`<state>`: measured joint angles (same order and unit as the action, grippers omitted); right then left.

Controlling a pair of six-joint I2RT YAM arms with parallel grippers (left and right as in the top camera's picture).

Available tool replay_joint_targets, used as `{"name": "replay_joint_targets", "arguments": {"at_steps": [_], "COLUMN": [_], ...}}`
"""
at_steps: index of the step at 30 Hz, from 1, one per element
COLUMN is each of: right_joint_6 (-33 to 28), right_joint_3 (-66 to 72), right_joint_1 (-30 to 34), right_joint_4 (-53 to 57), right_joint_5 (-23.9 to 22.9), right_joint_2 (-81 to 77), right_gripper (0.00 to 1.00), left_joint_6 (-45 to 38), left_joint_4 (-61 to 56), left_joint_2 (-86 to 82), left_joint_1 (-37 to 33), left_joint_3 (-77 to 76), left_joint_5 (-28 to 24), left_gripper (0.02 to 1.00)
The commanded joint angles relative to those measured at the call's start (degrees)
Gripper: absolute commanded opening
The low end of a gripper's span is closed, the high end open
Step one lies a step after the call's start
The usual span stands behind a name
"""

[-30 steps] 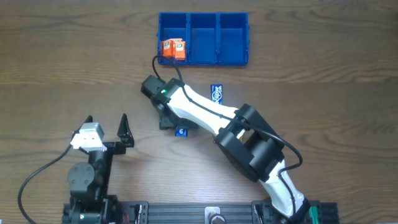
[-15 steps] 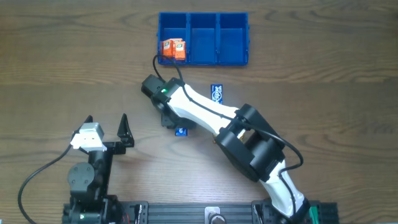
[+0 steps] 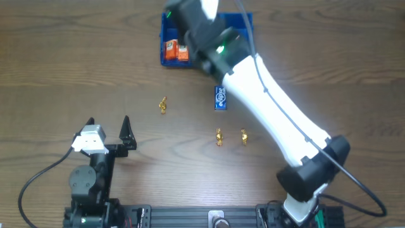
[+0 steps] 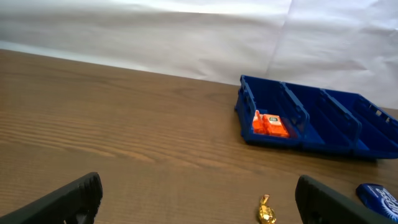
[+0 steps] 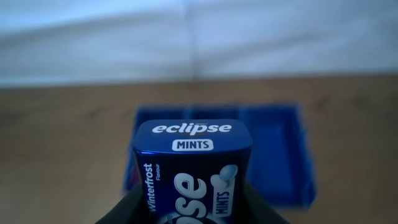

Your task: Sort Candies Into Trays

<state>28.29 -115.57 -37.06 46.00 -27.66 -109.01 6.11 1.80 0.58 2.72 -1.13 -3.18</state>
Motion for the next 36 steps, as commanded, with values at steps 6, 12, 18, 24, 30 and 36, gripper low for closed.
{"name": "replay_joint_targets", "arguments": {"at_steps": [6,12,18,24,30,36], "right_joint_6": [-8.0,-6.9,-5.6,-3.8,-3.0,-3.0], "right_joint_3": [-1.0,-1.0,-1.0,-1.0,-0.9,-0.9], "right_joint_1": [6.9,8.0,8.0,8.2,8.3,8.3], "right_joint_4": [-7.8,-10.0,-10.9,-10.3,-9.8,-9.5], "right_joint_5": [3.6,6.8,7.3,8.5,8.5,8.5], "right_joint_2": [-15.0,-19.3,-21.0,-22.2,-23.8,-23.8], "right_gripper": [0.222,0.235,0.242,0.246,0.253,0.404], "left_joint_6": [-0.4,-0.3,-0.3,-0.3,-0.4,-0.3], "left_joint_4": [2.4,2.4,2.4,2.4,2.4,2.4], "left_joint_2": [-0.3,-0.3,-0.3,-0.3,-0.3,-0.3], "left_joint_1": [-0.2,-0.2,-0.2,-0.2,-0.2,-0.2], "left_joint_3": [0.9,0.9,0.9,0.9,0.9,0.9], "left_joint_5": [-0.7,-0.7,-0.7,-0.7,-0.7,-0.7], "left_gripper": [0.998,0.998,0.996,0.998,0.998,0.998]}}
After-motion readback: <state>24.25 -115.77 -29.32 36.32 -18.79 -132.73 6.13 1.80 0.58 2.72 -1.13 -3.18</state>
